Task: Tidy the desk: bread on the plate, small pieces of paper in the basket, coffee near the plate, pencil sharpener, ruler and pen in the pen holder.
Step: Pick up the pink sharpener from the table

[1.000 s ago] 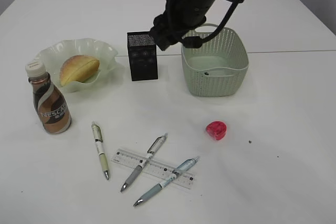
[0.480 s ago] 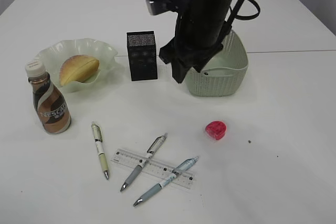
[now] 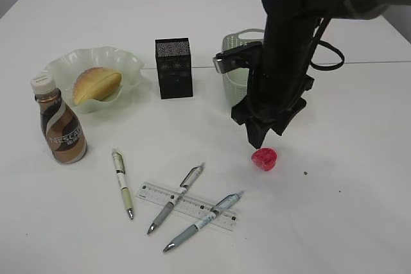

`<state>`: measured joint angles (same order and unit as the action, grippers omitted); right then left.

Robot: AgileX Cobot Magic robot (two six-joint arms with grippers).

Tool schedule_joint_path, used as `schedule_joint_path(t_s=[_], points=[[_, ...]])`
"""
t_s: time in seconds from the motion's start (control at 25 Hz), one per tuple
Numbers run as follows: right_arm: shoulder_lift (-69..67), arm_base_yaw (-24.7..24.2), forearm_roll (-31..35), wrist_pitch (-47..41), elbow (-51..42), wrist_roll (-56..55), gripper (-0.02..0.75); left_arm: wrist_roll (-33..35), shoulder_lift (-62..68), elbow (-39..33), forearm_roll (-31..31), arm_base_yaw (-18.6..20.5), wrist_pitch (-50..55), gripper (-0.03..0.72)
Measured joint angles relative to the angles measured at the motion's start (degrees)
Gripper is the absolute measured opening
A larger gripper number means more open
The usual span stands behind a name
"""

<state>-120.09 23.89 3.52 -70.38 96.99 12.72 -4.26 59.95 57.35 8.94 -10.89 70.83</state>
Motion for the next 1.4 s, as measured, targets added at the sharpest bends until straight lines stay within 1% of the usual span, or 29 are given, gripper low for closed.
schedule_joint_path(t_s=[0.28,0.72,0.96,1.24,1.32,1.4], points=[[0.0,-1.66,-0.83,0.34,-0.03,0.61,0.417,0.0,0.0,0.0,0.64,0.0,0.03,0.434],[-1.68,-1.66,-1.19,4.34,-0.03,-1.08,0.417,0.0,0.0,0.0,0.85,0.0,0.03,0.434],[-1.89,-1.66,-2.8,4.99,-0.03,-1.13,0.417,0.0,0.0,0.0,0.85,0.0,0.03,0.434],[-1.89,-1.66,-2.99,5.12,-0.03,-1.22,0.417,0.0,0.0,0.0,0.85,0.0,0.03,0.434],[-1.89,-1.66,-2.77,5.52,-0.03,-1.22,0.43,0.0,0.0,0.0,0.85,0.0,0.03,0.434],[-1.89,-1.66,-2.57,6.06,-0.03,-1.26,0.475,0.0,0.0,0.0,0.85,0.0,0.03,0.434]])
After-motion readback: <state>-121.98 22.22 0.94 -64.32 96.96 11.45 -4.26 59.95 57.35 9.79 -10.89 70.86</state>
